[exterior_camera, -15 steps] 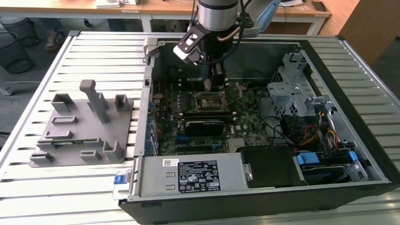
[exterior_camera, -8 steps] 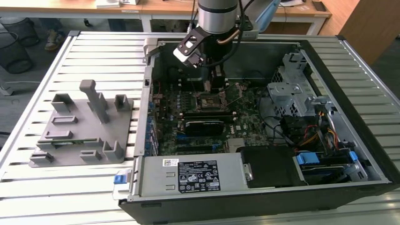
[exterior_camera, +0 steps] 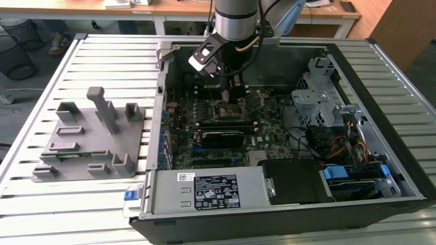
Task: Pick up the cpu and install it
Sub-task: 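Place the cpu into insertion slot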
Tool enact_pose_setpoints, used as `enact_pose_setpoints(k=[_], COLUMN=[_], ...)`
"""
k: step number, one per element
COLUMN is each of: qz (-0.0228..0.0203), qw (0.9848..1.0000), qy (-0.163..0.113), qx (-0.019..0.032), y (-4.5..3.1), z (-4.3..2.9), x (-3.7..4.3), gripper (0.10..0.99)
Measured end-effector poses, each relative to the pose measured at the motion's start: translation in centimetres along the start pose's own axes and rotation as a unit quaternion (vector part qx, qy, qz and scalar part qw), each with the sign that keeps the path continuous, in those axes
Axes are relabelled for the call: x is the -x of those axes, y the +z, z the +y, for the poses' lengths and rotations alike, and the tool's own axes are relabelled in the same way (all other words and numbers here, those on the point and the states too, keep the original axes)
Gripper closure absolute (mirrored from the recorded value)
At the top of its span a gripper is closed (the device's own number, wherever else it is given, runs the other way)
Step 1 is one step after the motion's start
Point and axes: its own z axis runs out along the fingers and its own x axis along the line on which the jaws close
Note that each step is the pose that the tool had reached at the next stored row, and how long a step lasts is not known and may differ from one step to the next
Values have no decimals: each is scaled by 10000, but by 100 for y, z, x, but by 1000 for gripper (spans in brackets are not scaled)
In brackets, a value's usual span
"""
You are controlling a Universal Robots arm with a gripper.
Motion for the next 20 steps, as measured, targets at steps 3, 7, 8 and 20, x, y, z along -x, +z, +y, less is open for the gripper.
enact_pose_setpoints(k=[3, 7, 8, 20], qz=[0, 0, 0, 0], qw=[10000, 10000, 10000, 10000], qy=[0, 0, 0, 1], qx=[0, -1, -1, 0], y=[26, 59, 66, 131], z=[-3, -6, -6, -14], x=[0, 1, 1, 1], gripper=[561, 561, 561, 561])
